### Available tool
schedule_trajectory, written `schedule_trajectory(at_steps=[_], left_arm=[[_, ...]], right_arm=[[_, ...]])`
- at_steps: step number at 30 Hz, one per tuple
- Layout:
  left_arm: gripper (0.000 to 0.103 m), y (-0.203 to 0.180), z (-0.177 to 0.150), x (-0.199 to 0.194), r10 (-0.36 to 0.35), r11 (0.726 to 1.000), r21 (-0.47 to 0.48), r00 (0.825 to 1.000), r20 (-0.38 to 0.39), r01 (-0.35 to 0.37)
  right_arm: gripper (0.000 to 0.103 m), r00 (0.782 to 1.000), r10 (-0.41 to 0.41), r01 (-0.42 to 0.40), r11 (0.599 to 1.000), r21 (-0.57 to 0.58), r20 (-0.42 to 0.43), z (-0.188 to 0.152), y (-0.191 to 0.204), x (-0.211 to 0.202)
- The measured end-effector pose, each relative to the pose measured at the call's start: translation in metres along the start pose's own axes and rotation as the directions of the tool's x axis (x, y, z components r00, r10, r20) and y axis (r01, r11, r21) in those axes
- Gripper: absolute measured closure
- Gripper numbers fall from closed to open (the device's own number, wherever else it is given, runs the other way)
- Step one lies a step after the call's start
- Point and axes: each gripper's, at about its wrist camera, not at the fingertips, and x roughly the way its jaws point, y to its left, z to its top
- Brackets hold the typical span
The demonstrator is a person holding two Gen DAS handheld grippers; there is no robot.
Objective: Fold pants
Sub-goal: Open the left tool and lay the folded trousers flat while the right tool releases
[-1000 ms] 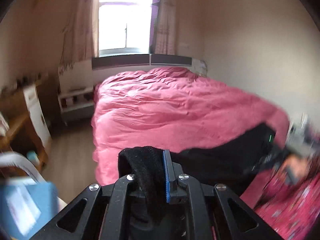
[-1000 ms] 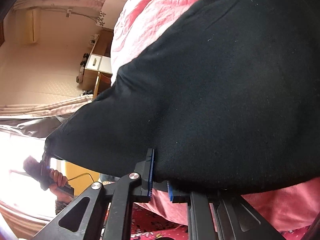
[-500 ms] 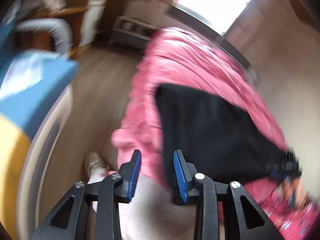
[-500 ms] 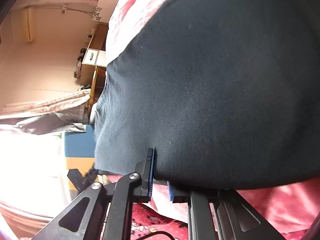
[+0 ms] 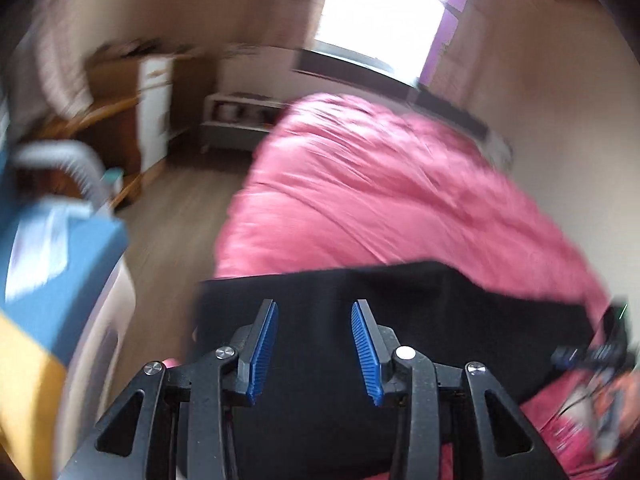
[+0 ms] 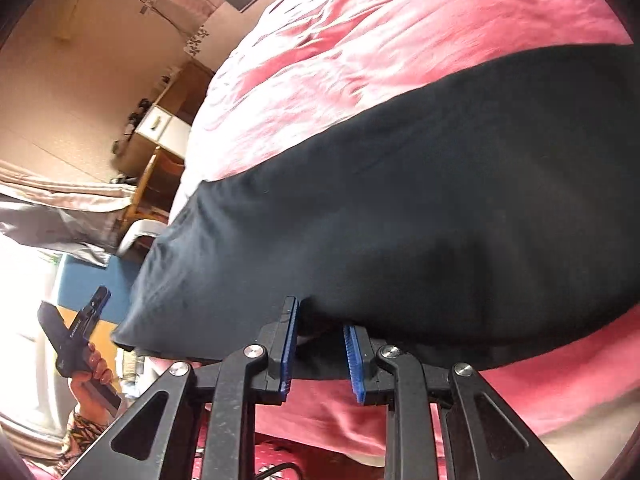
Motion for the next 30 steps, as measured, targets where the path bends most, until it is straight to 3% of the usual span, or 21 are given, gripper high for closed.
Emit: schedule_trajectory(at_steps=[5, 7, 8, 11, 14, 17, 19, 22, 25, 30], left_arm=[[0.064, -0.060, -0.018, 0.059, -0.019, 0.997, 0.076, 0.992, -0.125, 0.028], [0.064, -0.070, -0.031, 0.075, 0.053, 0.993, 0.112, 0.986, -0.160, -0.035], [0.064, -0.071, -0.038, 0.080, 0.085, 0.990, 0.124, 0.981, -0.172, -0.065], [0.065, -0.064, -0.053, 0.085, 0.108, 0.987, 0.141, 0.976, -0.187, -0.082], [0.065, -0.063, -0.057, 0.081, 0.110, 0.986, 0.144, 0.976, -0.186, -0.084], [0.065, -0.061, -0.056, 0.075, 0.112, 0.989, 0.120, 0.976, -0.185, -0.090], [0.065, -0.066, -0.052, 0.079, 0.116, 0.989, 0.116, 0.977, -0.180, -0.096], [0.065, -0.070, -0.044, 0.070, 0.063, 0.996, 0.079, 0.988, -0.144, -0.052], [0.065, -0.078, -0.041, 0.062, 0.016, 0.997, 0.075, 0.995, -0.102, -0.009], [0.063, -0.082, -0.042, 0.076, -0.009, 1.000, 0.018, 0.991, -0.135, 0.012]], right_arm=[[0.078, 0.998, -0.047, 0.043, 0.994, 0.100, 0.037, 0.005, -0.047, -0.028], [0.078, 0.994, -0.073, 0.059, 0.985, 0.161, 0.084, 0.009, -0.071, -0.048], [0.072, 0.987, -0.104, 0.081, 0.980, 0.181, 0.121, 0.010, -0.082, -0.060], [0.055, 0.928, -0.253, 0.180, 0.948, 0.264, 0.273, 0.016, -0.116, -0.108], [0.055, 0.852, -0.374, 0.247, 0.904, 0.349, 0.366, 0.019, -0.149, -0.143], [0.055, 0.796, -0.481, 0.326, 0.853, 0.408, 0.368, 0.024, -0.179, -0.156], [0.055, 0.775, -0.542, 0.382, 0.811, 0.443, 0.325, 0.027, -0.197, -0.155], [0.051, 0.772, -0.560, 0.384, 0.788, 0.481, 0.301, 0.027, -0.218, -0.152], [0.042, 0.780, -0.551, 0.370, 0.789, 0.491, 0.297, 0.031, -0.226, -0.143], [0.041, 0.780, -0.550, 0.385, 0.798, 0.464, 0.298, 0.039, -0.220, -0.135]])
